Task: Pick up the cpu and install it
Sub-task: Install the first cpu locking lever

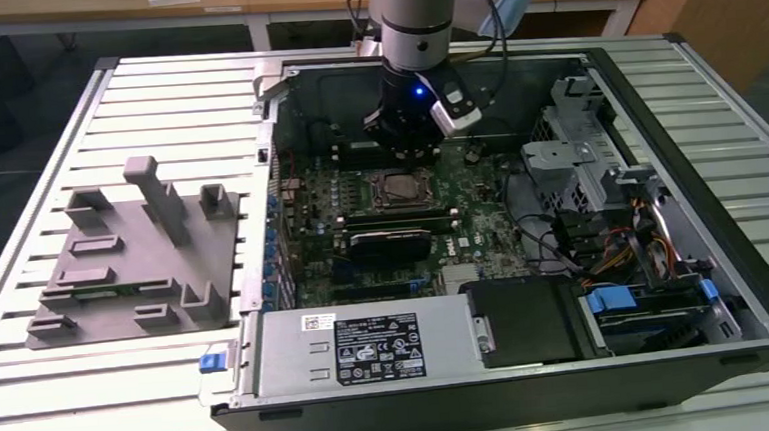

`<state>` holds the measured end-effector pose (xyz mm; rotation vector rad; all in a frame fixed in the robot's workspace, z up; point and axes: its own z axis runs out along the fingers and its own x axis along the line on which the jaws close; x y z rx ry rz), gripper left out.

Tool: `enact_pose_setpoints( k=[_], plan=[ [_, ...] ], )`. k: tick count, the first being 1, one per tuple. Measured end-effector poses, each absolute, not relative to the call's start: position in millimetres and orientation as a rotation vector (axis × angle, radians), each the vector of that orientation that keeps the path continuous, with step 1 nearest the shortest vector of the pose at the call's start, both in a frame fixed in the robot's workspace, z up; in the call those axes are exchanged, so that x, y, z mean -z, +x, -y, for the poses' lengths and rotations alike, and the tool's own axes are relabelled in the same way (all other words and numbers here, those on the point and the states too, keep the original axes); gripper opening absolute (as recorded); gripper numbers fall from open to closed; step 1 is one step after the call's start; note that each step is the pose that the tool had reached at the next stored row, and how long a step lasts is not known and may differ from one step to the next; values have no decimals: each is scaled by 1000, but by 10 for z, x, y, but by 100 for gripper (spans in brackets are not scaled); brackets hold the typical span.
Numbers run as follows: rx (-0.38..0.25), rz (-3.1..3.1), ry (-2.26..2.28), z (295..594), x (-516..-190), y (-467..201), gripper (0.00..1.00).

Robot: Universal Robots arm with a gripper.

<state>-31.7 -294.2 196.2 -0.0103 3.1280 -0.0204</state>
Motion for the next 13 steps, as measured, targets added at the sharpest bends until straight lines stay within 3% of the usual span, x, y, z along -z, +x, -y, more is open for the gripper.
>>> enact_pose_setpoints(
  k=[6, 13],
  plan=[
    [-28, -3128, -10, 2941, -1960, -316, 11],
    [-31, -3128, -10, 2941, -2047, -316, 11]
  ],
)
